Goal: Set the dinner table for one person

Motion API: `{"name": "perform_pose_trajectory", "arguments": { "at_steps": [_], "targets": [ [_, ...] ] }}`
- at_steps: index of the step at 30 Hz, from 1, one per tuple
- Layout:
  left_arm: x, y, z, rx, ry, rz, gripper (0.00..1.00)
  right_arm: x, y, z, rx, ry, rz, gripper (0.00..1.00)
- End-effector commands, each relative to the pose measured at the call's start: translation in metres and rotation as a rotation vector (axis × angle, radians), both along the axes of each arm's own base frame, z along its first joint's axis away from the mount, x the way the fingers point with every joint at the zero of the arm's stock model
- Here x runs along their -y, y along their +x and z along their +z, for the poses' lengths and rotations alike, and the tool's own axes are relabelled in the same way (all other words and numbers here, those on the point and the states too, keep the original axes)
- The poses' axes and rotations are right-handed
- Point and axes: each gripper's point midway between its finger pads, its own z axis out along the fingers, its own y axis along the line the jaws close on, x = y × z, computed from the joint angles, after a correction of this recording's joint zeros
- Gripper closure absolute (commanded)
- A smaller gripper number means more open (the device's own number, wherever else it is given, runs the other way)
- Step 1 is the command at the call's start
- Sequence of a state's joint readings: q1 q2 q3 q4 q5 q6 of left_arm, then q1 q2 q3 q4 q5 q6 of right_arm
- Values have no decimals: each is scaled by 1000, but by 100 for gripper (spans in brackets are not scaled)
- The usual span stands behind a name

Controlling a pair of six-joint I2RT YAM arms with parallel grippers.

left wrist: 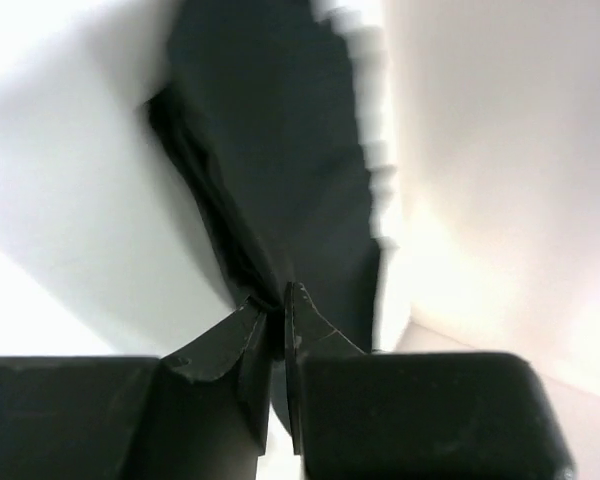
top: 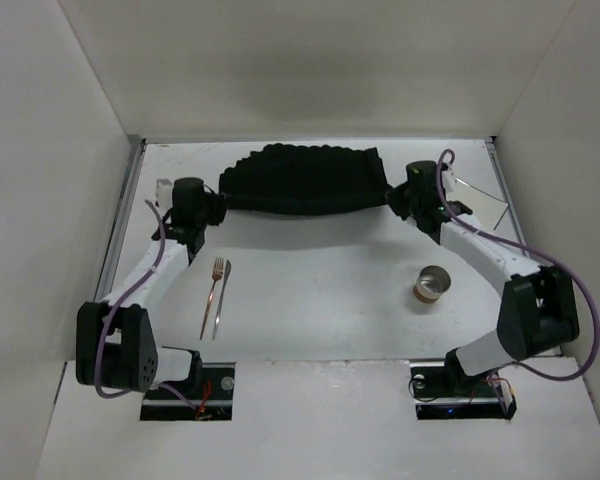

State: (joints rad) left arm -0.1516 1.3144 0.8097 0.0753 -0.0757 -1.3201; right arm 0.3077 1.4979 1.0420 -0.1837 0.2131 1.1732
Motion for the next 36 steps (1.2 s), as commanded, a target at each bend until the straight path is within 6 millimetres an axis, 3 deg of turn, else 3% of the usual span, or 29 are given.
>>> {"name": "perform_pose_trajectory", "arguments": {
  "at_steps": [1,6,9,12,15,17,20,24,27,28,31,33,36],
  "targets": [
    [-17,19,118,246,72,-11,96,19,8,98,200,-118,18,98],
    [-25,10,232,423,118,-41,96,34,-19,205,387,-198,30,99],
    [-23,-7,275,486,137,-60,96,39,-49,261,483,-210,43,98],
    [-19,-21,294,496,133,-89,96,43,-79,295,542,-203,59,98],
    [-14,-25,291,467,108,-120,96,43,-95,308,556,-195,86,98],
    [-13,-18,279,424,98,-129,96,40,-90,301,532,-190,118,98],
    [-12,4,246,333,96,-143,96,35,-62,269,459,-182,150,98],
    [-13,45,219,269,99,-154,96,26,-11,230,386,-161,178,99],
    [-13,89,212,243,102,-166,97,21,29,223,362,-153,178,99],
    [-13,97,215,244,95,-168,97,19,40,227,366,-146,178,100],
    [-10,114,252,317,85,-175,97,17,58,263,429,-138,164,100],
    [-10,112,288,401,94,-171,97,16,60,293,485,-125,155,100],
    [-11,104,318,490,103,-162,97,15,55,328,555,-111,154,100]
  ]
}}
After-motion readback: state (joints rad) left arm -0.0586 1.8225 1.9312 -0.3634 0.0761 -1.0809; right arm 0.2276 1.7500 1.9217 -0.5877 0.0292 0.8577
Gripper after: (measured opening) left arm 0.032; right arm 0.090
